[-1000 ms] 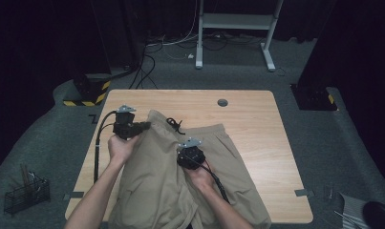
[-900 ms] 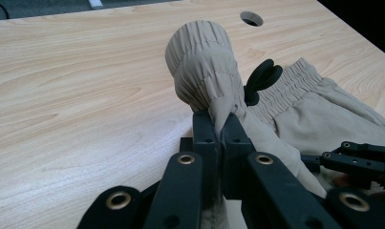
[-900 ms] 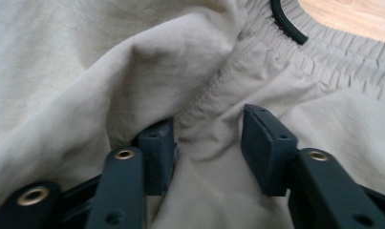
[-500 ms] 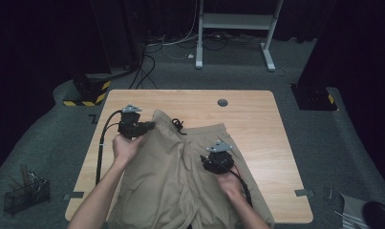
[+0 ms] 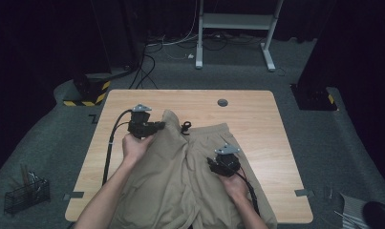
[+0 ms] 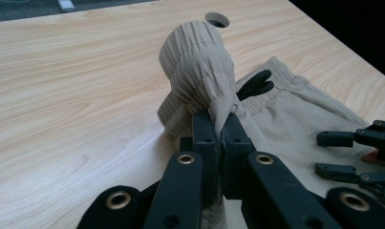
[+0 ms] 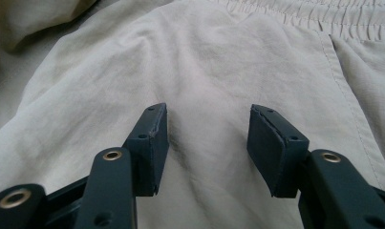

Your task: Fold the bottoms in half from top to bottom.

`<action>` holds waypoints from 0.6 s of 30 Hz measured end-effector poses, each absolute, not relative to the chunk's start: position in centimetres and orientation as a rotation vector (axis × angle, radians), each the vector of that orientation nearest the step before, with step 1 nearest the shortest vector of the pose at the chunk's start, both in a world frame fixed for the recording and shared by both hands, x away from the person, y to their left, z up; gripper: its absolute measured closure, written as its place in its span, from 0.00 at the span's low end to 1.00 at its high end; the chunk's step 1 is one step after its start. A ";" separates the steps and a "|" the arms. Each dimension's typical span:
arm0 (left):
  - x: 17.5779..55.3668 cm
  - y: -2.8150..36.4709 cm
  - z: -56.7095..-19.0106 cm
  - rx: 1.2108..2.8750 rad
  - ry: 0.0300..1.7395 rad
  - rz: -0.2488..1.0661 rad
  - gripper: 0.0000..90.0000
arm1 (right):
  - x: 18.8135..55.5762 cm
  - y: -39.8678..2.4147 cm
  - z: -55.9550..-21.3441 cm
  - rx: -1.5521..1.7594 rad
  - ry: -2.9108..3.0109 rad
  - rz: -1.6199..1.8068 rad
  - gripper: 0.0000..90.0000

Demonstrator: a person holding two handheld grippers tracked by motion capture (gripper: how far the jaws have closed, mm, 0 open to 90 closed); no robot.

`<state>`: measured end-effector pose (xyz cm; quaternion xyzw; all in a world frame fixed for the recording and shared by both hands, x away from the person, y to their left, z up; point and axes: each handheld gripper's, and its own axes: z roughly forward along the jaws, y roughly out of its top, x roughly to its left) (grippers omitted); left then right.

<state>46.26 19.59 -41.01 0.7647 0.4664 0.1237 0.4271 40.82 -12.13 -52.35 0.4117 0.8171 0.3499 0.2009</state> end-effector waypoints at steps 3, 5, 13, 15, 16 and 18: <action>46.4 18.7 -40.7 1.915 1.143 0.293 0.97 | 40.8 -12.1 -52.3 1.150 2.281 0.975 0.54; 46.5 17.9 -40.5 1.918 1.124 0.283 0.97 | 40.8 -12.1 -52.3 1.150 2.280 0.974 0.54; 47.2 14.3 -40.4 1.943 1.062 0.244 0.97 | 40.8 -12.1 -52.3 1.150 2.280 0.974 0.54; 47.3 13.9 -40.4 1.945 1.055 0.241 0.97 | 40.8 -12.1 -52.3 1.149 2.280 0.972 0.54; 47.4 13.5 -40.4 1.945 1.052 0.236 0.97 | 40.8 -12.1 -52.4 1.149 2.280 0.974 0.54; 47.6 12.6 -40.5 1.957 1.037 0.231 0.97 | 40.8 -12.1 -52.3 1.149 2.280 0.973 0.54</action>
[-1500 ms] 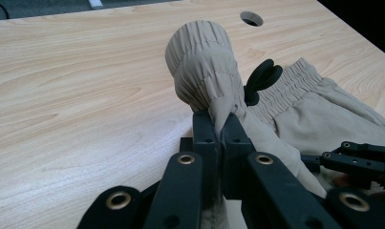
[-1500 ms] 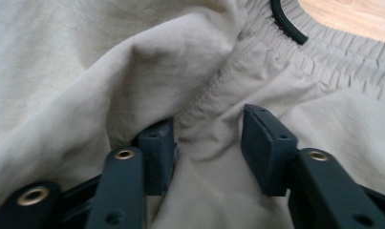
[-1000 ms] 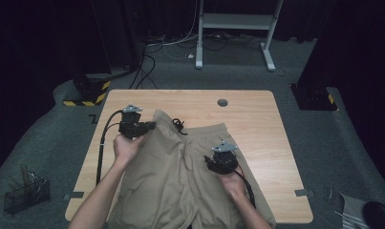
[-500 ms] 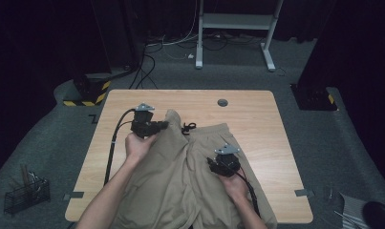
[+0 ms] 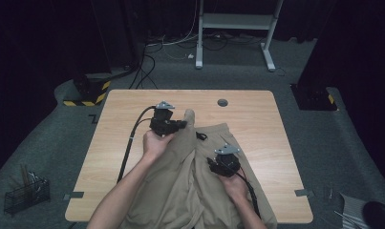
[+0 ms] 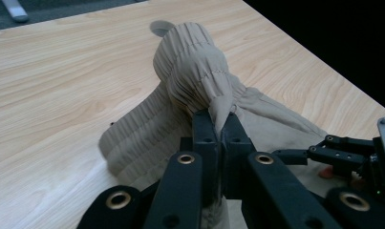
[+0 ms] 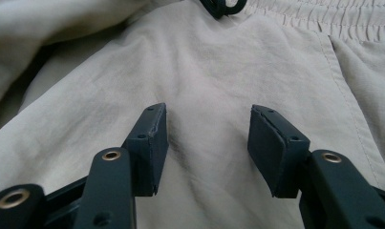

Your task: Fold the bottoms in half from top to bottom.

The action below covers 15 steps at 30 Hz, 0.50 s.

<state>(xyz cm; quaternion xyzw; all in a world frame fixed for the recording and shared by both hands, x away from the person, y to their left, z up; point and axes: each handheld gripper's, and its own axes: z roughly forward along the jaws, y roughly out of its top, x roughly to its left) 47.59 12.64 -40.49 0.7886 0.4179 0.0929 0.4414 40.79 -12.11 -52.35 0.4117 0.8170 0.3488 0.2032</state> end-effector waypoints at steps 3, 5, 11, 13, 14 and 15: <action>48.1 11.1 -40.8 1.969 1.020 0.208 0.97 | 40.8 -12.1 -52.4 1.150 2.280 0.974 0.54; 48.4 10.4 -41.0 1.973 1.014 0.202 0.97 | 40.8 -12.1 -52.3 1.147 2.280 0.971 0.54; 48.9 8.8 -41.4 1.970 1.001 0.171 0.97 | 40.8 -12.1 -52.4 1.146 2.279 0.971 0.54; 49.1 8.4 -41.5 1.970 0.999 0.162 0.97 | 40.8 -12.1 -52.4 1.147 2.279 0.971 0.53; 49.3 8.2 -41.6 1.968 1.000 0.158 0.97 | 40.8 -12.1 -52.4 1.147 2.279 0.971 0.54; 49.4 7.9 -41.6 1.972 0.997 0.159 0.97 | 40.8 -12.1 -52.3 1.148 2.280 0.971 0.53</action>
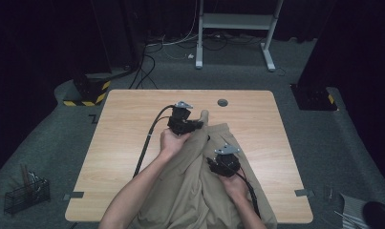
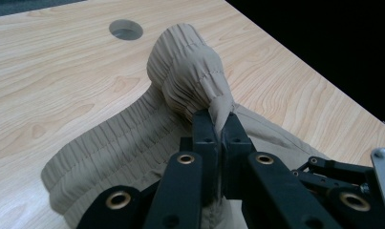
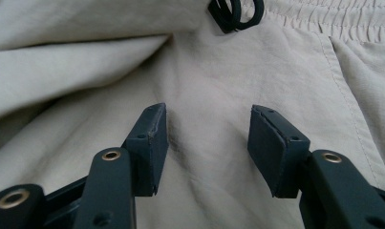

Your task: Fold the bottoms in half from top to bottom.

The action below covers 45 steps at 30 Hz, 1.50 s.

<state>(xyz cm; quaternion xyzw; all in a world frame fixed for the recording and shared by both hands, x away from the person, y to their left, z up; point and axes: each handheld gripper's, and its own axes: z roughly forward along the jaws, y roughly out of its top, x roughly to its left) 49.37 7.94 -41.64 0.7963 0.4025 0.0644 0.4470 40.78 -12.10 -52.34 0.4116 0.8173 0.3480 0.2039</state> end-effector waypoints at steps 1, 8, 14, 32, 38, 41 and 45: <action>49.5 7.7 -41.7 1.970 0.996 0.155 0.97 | 40.8 -12.1 -52.3 1.148 2.280 0.971 0.53; 50.1 6.0 -42.8 1.968 0.992 0.119 0.97 | 40.8 -12.1 -52.3 1.149 2.279 0.970 0.53; 50.6 4.5 -43.8 1.975 0.986 0.098 0.96 | 40.8 -12.1 -52.4 1.144 2.274 0.968 0.53; 51.4 2.2 -47.0 2.033 1.001 0.049 0.77 | 40.7 -12.0 -52.4 1.142 2.271 0.963 0.52; 50.6 3.4 -45.6 1.996 1.000 0.064 0.59 | 40.7 -12.0 -52.4 1.145 2.271 0.965 0.52; 50.3 4.0 -45.1 1.977 0.998 0.059 0.57 | 40.8 -12.1 -52.4 1.145 2.271 0.965 0.52; 49.3 5.6 -44.1 1.949 0.974 0.062 0.54 | 40.7 -12.1 -52.4 1.146 2.271 0.965 0.52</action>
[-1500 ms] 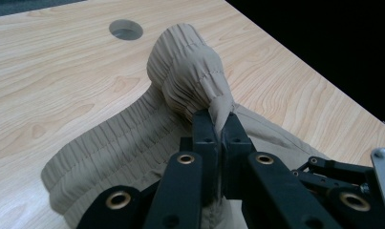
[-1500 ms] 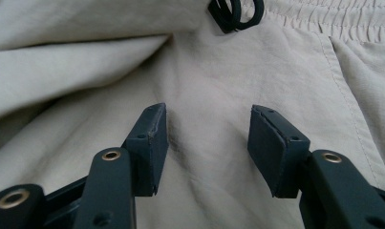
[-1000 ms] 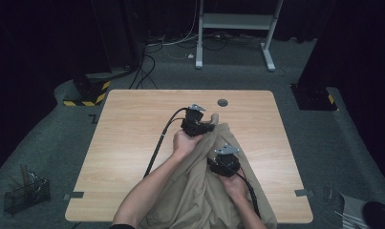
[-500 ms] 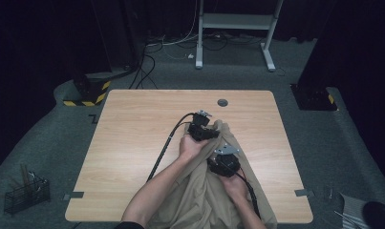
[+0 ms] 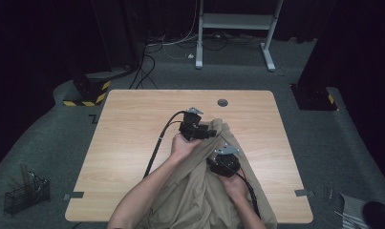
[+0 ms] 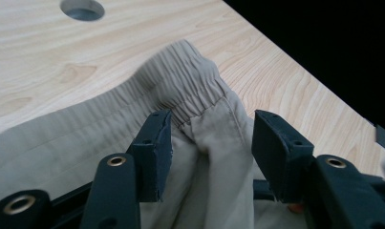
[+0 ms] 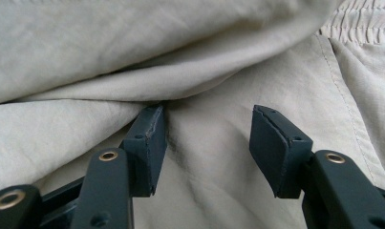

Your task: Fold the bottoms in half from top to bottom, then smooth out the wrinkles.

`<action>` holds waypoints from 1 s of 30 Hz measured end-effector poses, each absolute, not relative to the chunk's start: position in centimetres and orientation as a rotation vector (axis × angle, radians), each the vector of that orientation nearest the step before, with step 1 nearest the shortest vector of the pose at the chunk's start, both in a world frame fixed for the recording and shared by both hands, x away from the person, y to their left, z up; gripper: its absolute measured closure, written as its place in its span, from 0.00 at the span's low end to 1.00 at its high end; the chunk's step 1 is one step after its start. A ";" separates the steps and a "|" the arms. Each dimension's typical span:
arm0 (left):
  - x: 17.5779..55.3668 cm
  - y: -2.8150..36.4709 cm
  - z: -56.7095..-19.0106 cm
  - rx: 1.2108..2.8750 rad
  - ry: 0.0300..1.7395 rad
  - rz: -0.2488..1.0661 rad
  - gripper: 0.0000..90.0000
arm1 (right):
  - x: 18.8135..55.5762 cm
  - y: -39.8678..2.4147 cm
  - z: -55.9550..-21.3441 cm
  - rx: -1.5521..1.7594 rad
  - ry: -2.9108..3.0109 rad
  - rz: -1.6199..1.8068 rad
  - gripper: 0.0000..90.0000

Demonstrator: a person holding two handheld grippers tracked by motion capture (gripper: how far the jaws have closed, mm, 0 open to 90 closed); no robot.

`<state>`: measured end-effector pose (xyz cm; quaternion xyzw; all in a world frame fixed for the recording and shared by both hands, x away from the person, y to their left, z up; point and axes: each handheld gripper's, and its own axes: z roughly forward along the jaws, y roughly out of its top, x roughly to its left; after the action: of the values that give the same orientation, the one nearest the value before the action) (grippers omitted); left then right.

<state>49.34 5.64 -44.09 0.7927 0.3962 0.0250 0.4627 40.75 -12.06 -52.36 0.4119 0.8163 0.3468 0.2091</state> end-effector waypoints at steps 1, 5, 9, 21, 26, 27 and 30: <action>49.1 6.0 -43.9 1.935 0.978 0.061 0.54 | 40.7 -12.1 -52.4 1.146 2.271 0.965 0.52; 48.4 7.6 -43.7 1.916 0.995 0.070 0.54 | 40.7 -12.0 -52.4 1.137 2.270 0.963 0.52; 47.3 9.7 -44.6 1.934 1.024 0.087 0.53 | 40.7 -12.0 -52.4 1.139 2.269 0.963 0.52; 43.3 13.6 -48.1 1.977 1.096 0.088 0.51 | 40.7 -12.0 -52.4 1.139 2.266 0.960 0.51; 41.6 14.3 -49.0 1.991 1.092 0.095 0.51 | 40.7 -11.9 -52.3 1.138 2.264 0.957 0.51; 40.9 14.4 -49.3 1.989 1.095 0.091 0.51 | 40.7 -12.0 -52.4 1.139 2.264 0.958 0.51; 40.3 14.5 -49.6 1.994 1.094 0.075 0.51 | 40.7 -12.0 -52.4 1.144 2.266 0.961 0.51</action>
<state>40.31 14.51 -49.57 0.7955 0.4363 0.0300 0.4194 40.69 -11.98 -52.36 0.4118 0.8159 0.3459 0.2123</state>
